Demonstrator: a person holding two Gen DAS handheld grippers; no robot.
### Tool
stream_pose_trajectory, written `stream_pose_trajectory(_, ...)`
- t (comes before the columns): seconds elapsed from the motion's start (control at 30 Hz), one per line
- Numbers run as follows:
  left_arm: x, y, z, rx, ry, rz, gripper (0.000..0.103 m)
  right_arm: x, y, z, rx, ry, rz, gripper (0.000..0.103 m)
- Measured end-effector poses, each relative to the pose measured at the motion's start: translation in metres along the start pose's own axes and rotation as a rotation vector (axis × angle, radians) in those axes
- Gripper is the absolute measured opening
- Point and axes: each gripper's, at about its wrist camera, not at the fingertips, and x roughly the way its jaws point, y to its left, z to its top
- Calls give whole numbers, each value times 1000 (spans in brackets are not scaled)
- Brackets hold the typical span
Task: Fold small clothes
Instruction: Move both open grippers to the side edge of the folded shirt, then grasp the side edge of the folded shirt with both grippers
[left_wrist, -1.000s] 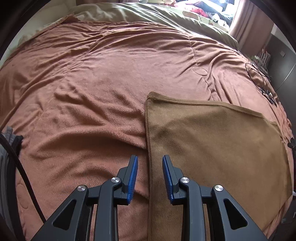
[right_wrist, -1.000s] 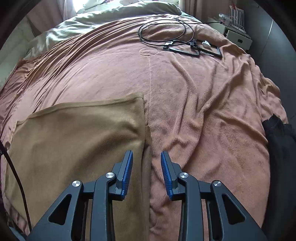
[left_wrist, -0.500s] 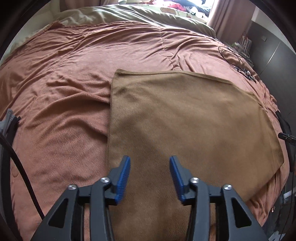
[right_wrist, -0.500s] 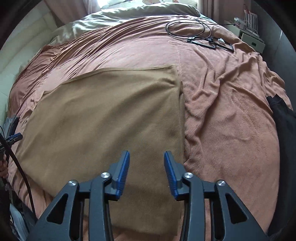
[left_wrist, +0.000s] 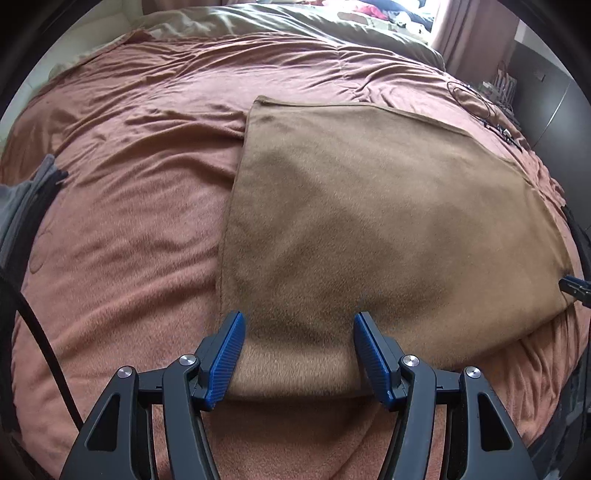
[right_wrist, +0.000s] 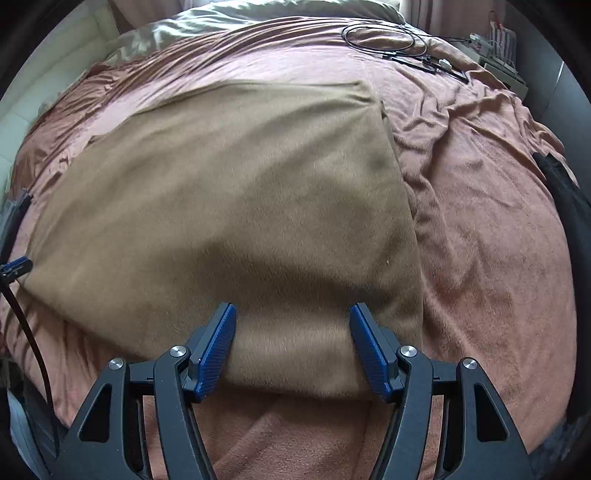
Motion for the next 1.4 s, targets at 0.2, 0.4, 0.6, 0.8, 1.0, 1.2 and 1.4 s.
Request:
stream_pose_trajectory(0.2,-6,4,-20,12,-14,12,63,-8,0,-16,5,-24,-13,63)
stream_pose_trajectory(0.4,-22,21,-28,-41,-33,48,63,-24,-18,-30,56,-32,-8,62)
stream_pose_trajectory(0.6,-40,60,-38,-203,-74,-70,56,-46,-48,-49,217,-63,151,62)
stream_pose_trajectory(0.8,-46,71,-43,-335,-91,-224,54,-51,-70,-66,356,-115,332,54)
stream_pose_trajectory(1.0,-35,71,-45,-381,-79,-309,48,-40,-93,-83,474,-126,394,44)
stream_pose_trajectory(1.2,-14,89,-54,-475,-41,-375,48,-24,-107,-94,559,-125,455,44)
stream_pose_trajectory(1.4,-8,87,-48,-495,-43,-385,48,-7,-121,-100,624,-143,512,44)
